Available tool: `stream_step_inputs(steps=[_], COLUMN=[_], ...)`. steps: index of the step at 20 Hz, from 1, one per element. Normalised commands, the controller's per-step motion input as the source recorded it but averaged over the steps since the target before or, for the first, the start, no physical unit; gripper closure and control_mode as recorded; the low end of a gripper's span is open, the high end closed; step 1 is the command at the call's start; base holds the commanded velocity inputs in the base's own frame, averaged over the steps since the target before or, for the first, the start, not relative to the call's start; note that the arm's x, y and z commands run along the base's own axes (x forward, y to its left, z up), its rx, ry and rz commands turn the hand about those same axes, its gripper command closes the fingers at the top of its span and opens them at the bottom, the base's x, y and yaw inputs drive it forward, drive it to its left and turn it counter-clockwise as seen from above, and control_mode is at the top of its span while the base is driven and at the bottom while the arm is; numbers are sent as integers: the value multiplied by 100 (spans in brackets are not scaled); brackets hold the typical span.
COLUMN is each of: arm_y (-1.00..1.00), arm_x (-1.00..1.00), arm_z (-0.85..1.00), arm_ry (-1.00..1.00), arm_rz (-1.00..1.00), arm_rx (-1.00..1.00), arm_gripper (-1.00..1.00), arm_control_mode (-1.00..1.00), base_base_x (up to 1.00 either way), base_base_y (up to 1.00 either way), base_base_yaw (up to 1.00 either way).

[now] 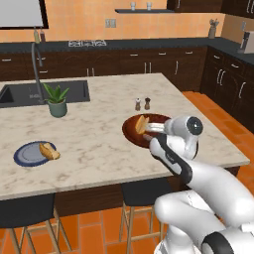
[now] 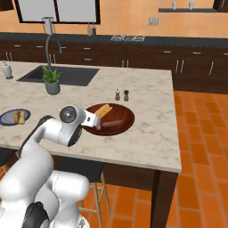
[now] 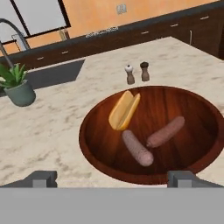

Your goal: Place one bun and one sausage from the bowl on each plate.

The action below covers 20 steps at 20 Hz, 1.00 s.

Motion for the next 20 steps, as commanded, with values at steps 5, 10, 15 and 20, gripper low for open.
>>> stream_step_inputs(steps=[5, 10, 15, 20], arm_y=[-27, -36, -4, 0], arm_x=[6, 0, 68, 96], arm_z=[21, -29, -28, -57], arm_ry=[67, 49, 20, 31], arm_rz=[4, 15, 23, 29], arm_rx=[-7, -4, 0, 1], arm_gripper=[-100, -100, -100, -100], arm_control_mode=[-100, -100, -100, -100], base_base_x=[0, 0, 0, 0], base_base_y=[0, 0, 0, 0], base_base_yaw=[0, 0, 0, 0])
